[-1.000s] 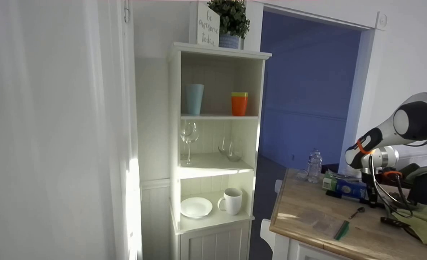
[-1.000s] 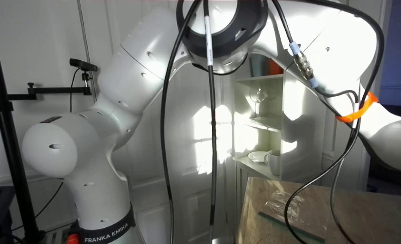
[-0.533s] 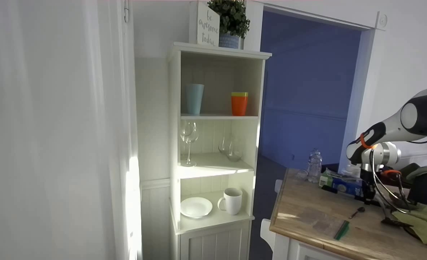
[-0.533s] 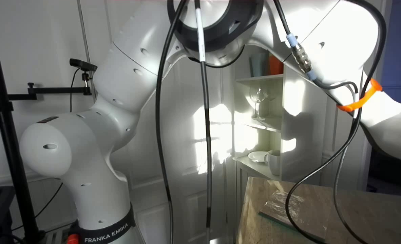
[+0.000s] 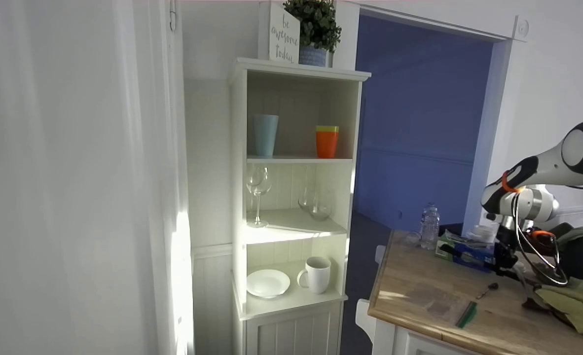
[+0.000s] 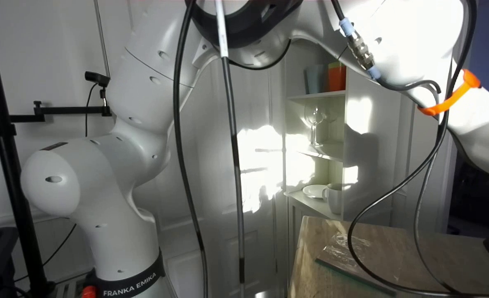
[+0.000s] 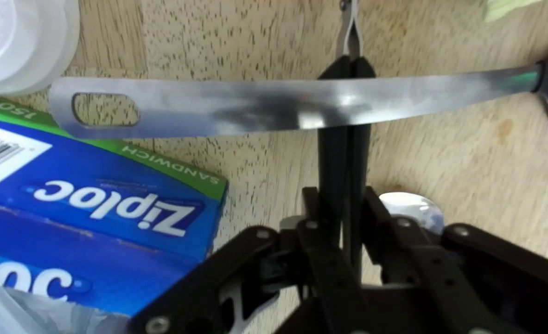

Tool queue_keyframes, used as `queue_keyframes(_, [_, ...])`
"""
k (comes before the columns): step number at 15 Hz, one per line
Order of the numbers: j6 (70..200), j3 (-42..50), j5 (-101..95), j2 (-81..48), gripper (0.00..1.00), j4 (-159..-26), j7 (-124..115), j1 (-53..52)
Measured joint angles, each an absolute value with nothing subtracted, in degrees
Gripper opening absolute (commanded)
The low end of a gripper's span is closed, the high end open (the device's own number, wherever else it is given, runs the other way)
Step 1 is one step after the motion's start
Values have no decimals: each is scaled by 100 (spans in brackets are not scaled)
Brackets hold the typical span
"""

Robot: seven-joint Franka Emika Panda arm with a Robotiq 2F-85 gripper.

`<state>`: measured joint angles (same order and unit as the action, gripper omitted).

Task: Pick up the black spatula and put it on the right side of the kitchen counter, pick up the tongs and turn them ninety degrees anticlockwise, put the tongs on the kitchen counter next to the spatula

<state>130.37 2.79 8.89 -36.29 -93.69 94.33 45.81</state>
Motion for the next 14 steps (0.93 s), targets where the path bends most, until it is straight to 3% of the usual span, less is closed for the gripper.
queue_keyframes(14, [12107, -69, 3104, -3211, 6, -9420, 11296, 5335])
